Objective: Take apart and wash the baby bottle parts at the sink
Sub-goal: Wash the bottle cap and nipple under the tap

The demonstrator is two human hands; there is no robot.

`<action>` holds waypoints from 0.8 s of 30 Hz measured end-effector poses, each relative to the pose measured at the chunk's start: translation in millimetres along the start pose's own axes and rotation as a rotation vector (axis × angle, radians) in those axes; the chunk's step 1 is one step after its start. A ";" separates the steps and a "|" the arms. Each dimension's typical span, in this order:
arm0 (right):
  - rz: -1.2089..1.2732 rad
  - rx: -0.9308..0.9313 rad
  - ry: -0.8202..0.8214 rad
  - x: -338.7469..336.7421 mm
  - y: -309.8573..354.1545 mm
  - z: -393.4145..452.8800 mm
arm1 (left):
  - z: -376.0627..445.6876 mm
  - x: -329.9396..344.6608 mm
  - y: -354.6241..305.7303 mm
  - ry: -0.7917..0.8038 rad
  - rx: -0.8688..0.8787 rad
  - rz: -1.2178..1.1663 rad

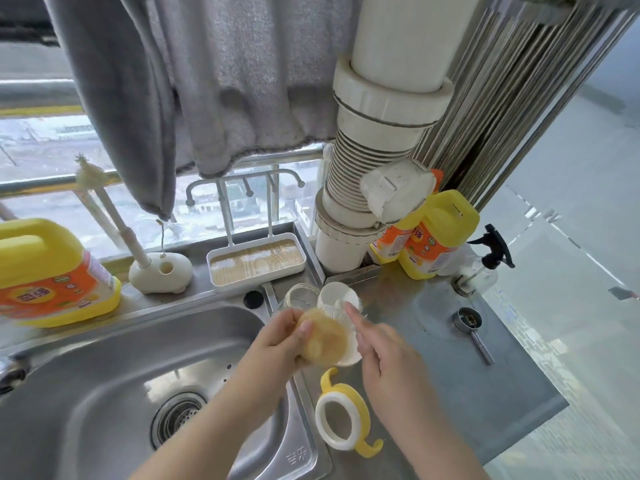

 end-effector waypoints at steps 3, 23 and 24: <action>0.049 -0.134 -0.019 5.6 24.5 6.1 | -10.4 -32.1 -28.2 -0.086 0.059 -0.169; 0.125 -0.340 0.060 55.6 158.7 32.4 | -87.8 -141.8 -87.6 -0.310 0.275 -0.216; 0.153 -0.336 0.059 56.9 161.4 33.7 | -89.8 -146.3 -92.1 -0.325 0.303 -0.174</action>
Point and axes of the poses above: each hand's wrist, its own z-axis towards the middle knuckle, its own x-axis out of the palm, y = z × x, the point moved 7 cm from there along z, towards the middle knuckle, and after that the axes turned 6 degrees about -x, right-handed, at the moved point
